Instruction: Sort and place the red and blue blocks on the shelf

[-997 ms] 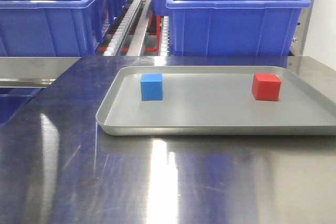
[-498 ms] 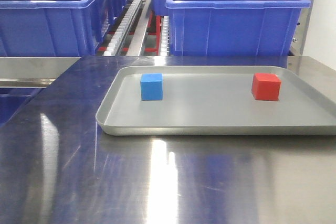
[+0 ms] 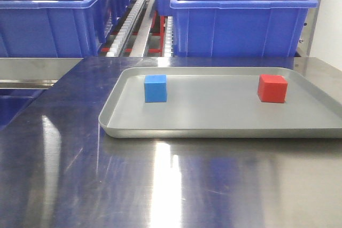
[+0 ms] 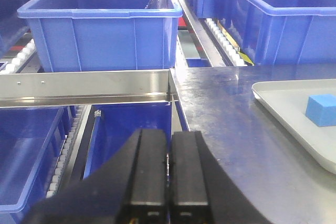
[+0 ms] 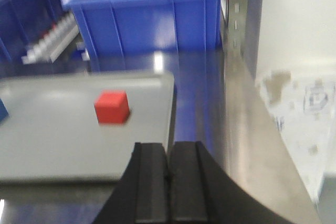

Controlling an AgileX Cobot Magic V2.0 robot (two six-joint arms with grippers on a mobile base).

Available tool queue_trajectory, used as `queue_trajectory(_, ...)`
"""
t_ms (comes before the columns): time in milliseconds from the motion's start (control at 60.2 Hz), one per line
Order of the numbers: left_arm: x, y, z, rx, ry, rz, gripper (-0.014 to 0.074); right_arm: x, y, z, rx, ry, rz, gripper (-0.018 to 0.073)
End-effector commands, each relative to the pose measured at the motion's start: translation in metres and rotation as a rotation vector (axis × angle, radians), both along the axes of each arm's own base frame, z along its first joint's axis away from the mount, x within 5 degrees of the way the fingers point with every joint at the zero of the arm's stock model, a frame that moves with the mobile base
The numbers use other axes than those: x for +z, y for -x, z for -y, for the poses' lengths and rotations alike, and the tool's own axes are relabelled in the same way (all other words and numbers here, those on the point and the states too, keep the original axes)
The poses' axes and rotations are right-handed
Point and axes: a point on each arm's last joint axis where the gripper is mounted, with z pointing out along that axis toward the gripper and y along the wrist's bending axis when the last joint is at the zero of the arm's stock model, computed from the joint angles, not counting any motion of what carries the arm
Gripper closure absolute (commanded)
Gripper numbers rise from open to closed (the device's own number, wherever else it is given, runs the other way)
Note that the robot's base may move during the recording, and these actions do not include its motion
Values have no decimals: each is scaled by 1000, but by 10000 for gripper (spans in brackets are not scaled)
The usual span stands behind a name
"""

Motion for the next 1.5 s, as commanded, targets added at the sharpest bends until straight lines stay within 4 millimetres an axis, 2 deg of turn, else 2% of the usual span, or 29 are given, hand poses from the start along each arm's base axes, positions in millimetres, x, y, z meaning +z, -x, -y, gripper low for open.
queue_trajectory(0,-3,0,1,-5,19,68,456,31,-20,-2,3,4,1,487)
queue_trajectory(216,-3,0,1,-5,19,68,456,89,-92,-11,10,19,-159,487)
queue_trajectory(332,-3,0,1,-5,19,68,456,110,-130,-16,1,-14,-295,487)
queue_trajectory(465,-3,0,1,-5,19,68,456,115,-166,-25,10,-4,-551,471)
queue_trajectory(515,-3,0,1,-5,19,68,456,115,-178,-31,23,8,-613,432)
queue_trajectory(598,-3,0,1,-5,19,68,456,115,-196,-41,49,26,-667,292)
queue_trajectory(698,-3,0,1,-5,19,68,456,114,-211,-53,77,39,-686,93)
queue_trajectory(764,-3,0,1,-5,19,68,456,114,-220,-58,88,42,-684,37)
queue_trajectory(1047,-3,0,1,-5,19,68,456,103,-243,-68,101,23,-728,43)
queue_trajectory(1296,-3,0,1,-5,19,68,456,101,-269,-87,133,44,-762,43)
queue_trajectory(1479,-3,0,1,-5,19,68,456,90,-284,-97,144,61,-821,43)
